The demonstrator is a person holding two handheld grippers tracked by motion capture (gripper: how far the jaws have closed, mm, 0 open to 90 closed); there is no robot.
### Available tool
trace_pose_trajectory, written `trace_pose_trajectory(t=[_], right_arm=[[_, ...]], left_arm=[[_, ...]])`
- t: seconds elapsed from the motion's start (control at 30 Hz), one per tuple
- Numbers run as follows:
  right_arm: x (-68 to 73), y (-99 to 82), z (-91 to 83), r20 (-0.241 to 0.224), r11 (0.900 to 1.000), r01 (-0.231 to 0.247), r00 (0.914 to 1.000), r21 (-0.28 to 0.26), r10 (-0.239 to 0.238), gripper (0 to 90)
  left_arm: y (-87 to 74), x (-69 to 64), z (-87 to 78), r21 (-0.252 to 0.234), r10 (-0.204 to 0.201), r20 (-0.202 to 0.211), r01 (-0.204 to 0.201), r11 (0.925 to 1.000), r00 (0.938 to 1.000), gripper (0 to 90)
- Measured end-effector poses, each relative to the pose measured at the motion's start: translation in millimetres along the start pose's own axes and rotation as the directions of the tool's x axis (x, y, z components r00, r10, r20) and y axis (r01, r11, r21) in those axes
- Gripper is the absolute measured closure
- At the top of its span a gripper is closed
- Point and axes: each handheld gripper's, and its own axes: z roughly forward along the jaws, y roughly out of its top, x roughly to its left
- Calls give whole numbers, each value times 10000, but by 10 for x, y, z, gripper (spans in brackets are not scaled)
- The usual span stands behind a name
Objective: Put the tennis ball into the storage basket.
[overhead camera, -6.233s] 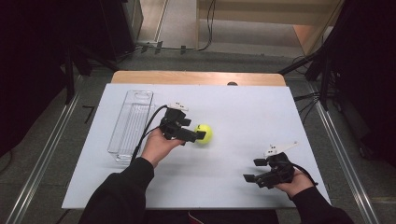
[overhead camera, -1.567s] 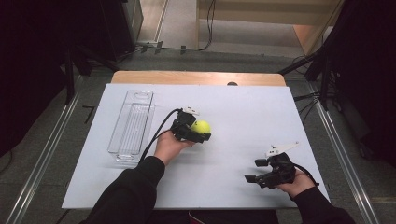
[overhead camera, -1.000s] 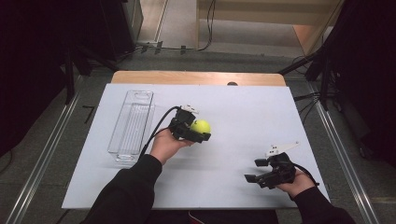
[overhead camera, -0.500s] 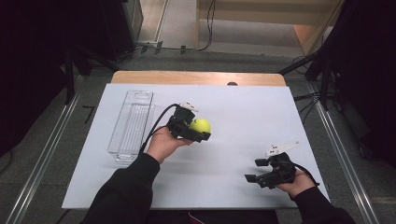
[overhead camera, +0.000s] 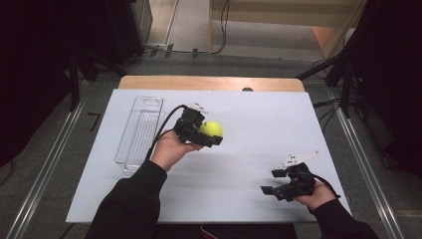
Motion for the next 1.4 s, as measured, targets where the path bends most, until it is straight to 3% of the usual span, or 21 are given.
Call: trace_pose_trajectory(t=[0.5, 1.4], right_arm=[[-3, -1, -5, 1, 10000, -9, 10000, 5, 9, 174], [-2, 6, -1, -12, 10000, 4, 10000, 20, -4, 174]], left_arm=[[34, -6, -77, 84, 150, -44, -149, 9999, 9999, 258], [-18, 180, -243, -86, -314, -487, 310, 9995, 9983, 258]])
